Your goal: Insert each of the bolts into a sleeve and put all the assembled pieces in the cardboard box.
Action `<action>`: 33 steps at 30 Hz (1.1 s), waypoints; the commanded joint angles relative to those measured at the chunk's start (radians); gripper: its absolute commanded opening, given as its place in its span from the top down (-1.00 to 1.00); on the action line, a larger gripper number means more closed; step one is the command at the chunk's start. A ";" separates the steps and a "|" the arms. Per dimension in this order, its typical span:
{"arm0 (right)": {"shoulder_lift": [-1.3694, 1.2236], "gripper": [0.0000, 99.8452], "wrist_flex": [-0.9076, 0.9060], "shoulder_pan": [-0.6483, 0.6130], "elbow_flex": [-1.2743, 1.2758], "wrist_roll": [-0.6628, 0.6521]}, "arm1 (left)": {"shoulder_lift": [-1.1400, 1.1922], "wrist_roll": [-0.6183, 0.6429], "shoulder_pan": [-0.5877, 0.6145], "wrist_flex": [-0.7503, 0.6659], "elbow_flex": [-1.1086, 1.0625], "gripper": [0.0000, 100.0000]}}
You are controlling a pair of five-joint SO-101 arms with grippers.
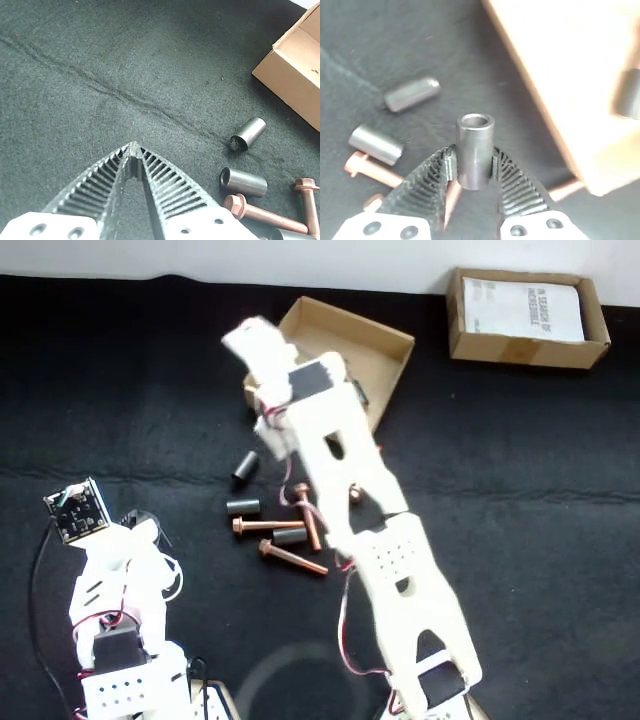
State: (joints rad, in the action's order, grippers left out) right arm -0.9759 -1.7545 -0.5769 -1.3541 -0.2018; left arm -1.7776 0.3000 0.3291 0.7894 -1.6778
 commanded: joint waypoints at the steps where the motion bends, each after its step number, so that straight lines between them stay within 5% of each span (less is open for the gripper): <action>1: 0.170 0.99 -0.012 0.065 -0.054 0.009 | -0.027 0.003 0.008 -0.005 -0.018 0.98; 7: 0.424 0.99 -0.012 0.148 0.156 0.009 | -0.025 0.003 0.005 0.000 -0.018 0.98; 19: 1.219 0.99 -0.008 0.335 1.050 0.009 | -0.024 0.003 0.002 0.003 -0.018 0.98; 29: 1.779 0.99 -0.005 0.460 1.626 0.006 | -0.031 -0.002 0.002 0.186 -0.018 0.98; 33: 1.986 0.99 0.018 0.529 1.854 0.005 | -0.031 -0.120 -0.002 0.262 -0.008 0.98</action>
State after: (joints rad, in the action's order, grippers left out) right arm 0.8592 -1.7545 -0.1028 0.3675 -0.2018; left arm -1.7776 0.2570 0.3291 1.0088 -1.6778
